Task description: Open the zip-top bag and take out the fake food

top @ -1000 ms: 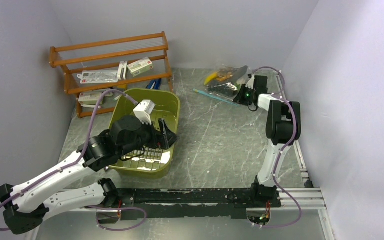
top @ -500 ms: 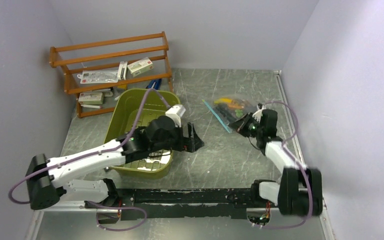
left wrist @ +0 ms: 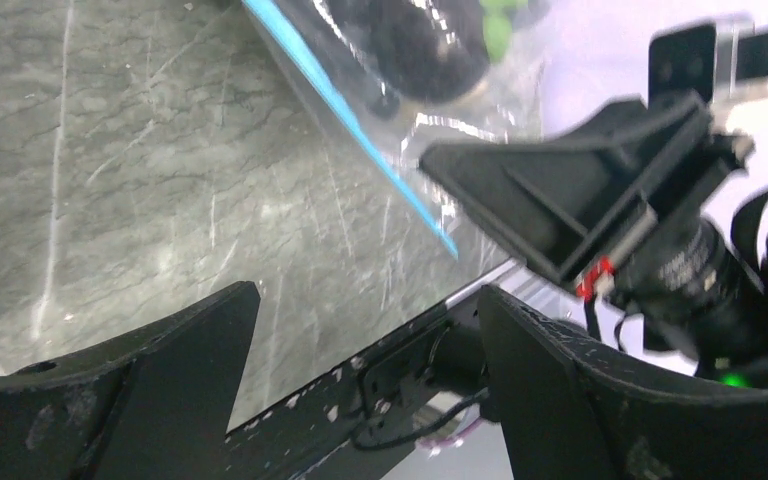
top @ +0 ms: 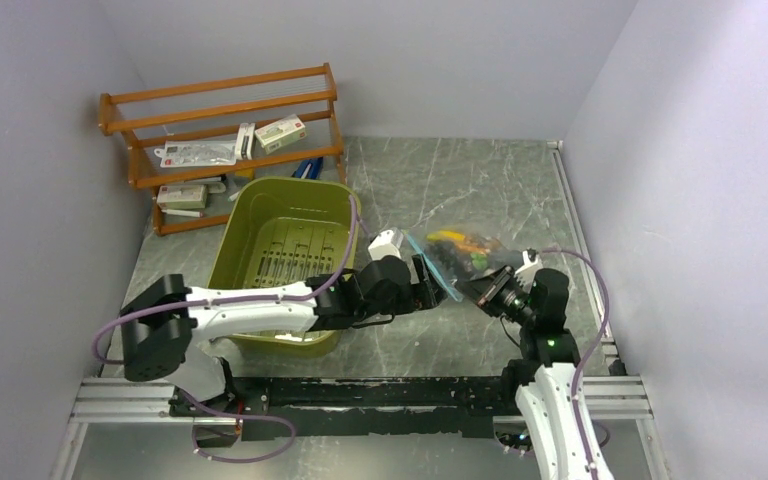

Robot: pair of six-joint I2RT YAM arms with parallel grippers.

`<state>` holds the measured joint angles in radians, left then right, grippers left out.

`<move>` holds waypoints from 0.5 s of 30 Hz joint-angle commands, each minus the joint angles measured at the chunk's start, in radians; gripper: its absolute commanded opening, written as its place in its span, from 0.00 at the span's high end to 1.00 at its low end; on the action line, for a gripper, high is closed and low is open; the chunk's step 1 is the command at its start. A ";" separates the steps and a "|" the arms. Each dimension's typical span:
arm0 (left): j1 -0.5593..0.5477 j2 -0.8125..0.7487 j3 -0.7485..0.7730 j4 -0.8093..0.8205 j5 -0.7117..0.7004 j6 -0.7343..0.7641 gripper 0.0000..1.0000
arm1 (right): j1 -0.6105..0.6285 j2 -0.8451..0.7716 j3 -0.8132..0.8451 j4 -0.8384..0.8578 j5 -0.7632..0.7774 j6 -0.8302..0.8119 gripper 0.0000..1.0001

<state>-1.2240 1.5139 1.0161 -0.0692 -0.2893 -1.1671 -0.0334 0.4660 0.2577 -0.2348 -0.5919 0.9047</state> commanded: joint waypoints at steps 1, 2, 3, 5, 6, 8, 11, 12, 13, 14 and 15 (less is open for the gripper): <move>-0.004 0.061 0.030 0.124 -0.079 -0.141 0.08 | 0.004 -0.075 0.008 -0.159 -0.063 0.003 0.96; -0.003 0.078 0.041 0.118 -0.090 -0.153 0.09 | 0.004 -0.083 0.018 -0.181 -0.064 -0.008 0.96; -0.003 0.095 0.056 0.109 -0.103 -0.168 0.09 | 0.004 -0.087 0.026 -0.201 -0.066 -0.016 0.96; -0.003 0.123 0.077 0.095 -0.123 -0.194 0.10 | 0.003 -0.089 0.040 -0.222 -0.078 -0.032 0.96; -0.003 0.135 0.085 0.093 -0.129 -0.199 0.11 | 0.004 -0.087 0.042 -0.228 -0.084 -0.036 0.96; -0.003 0.160 0.098 0.089 -0.140 -0.221 0.13 | 0.004 -0.086 0.045 -0.239 -0.093 -0.044 0.96; -0.003 0.188 0.106 0.097 -0.148 -0.231 0.22 | 0.005 -0.084 0.058 -0.249 -0.101 -0.043 0.96; -0.003 0.195 0.108 0.097 -0.146 -0.229 0.24 | 0.006 -0.083 0.065 -0.248 -0.107 -0.043 0.96; -0.003 0.201 0.110 0.091 -0.144 -0.231 0.25 | 0.005 -0.080 0.072 -0.248 -0.110 -0.044 0.95; -0.004 0.205 0.111 0.088 -0.142 -0.233 0.26 | 0.006 -0.077 0.080 -0.248 -0.110 -0.046 0.95; -0.003 0.208 0.107 0.092 -0.139 -0.235 0.28 | 0.004 -0.074 0.088 -0.248 -0.110 -0.049 0.95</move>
<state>-1.2240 1.7069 1.0931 -0.0040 -0.3946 -1.3743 -0.0334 0.3908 0.2867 -0.4759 -0.6575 0.8703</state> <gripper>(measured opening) 0.744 0.046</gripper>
